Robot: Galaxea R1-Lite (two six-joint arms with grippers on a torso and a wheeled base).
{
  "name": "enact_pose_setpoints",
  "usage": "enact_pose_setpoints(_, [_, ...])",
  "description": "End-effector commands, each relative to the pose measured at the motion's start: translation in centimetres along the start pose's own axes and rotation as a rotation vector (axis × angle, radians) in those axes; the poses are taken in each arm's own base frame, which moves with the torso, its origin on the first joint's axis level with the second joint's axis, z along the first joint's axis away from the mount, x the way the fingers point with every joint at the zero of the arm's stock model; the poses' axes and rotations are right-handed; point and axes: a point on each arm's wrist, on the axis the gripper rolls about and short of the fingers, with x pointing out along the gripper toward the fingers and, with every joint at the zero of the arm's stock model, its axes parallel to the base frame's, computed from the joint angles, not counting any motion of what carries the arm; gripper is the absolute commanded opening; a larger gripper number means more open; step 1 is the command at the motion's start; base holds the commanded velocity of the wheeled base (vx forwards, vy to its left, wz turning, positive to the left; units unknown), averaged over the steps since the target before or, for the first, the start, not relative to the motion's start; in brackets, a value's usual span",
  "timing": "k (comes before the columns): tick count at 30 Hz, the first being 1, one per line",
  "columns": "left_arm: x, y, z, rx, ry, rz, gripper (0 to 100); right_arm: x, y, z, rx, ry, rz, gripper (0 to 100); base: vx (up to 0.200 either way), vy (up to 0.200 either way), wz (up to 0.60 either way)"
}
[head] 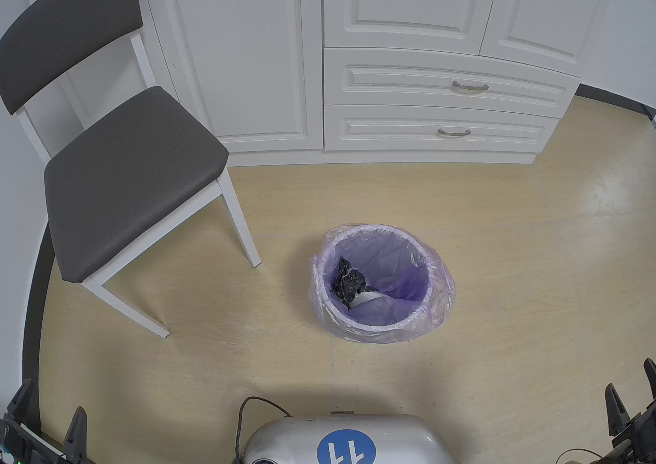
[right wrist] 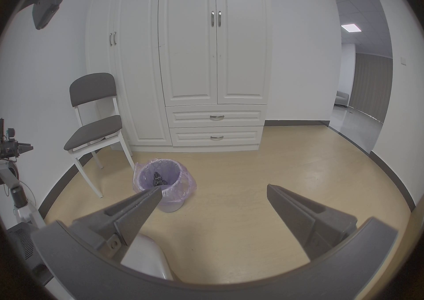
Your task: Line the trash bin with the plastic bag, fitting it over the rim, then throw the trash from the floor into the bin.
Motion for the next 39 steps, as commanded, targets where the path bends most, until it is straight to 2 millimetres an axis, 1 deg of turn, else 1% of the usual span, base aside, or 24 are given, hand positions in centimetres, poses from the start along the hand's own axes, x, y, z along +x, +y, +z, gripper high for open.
enact_pose_setpoints(1, [-0.03, 0.00, -0.22, 0.000, -0.004, 0.000, 100, 0.01, 0.01, -0.53, 0.000, 0.003, 0.000, 100, 0.000, 0.000, 0.00])
enact_pose_setpoints(27, [-0.02, -0.01, -0.21, 0.000, -0.003, 0.002, 100, 0.01, -0.03, -0.53, 0.022, 0.003, -0.011, 100, 0.000, 0.000, 0.00])
enact_pose_setpoints(39, [-0.04, -0.01, -0.22, 0.002, -0.006, -0.003, 100, 0.02, 0.00, -0.53, -0.003, 0.004, -0.002, 100, 0.000, 0.000, 0.00])
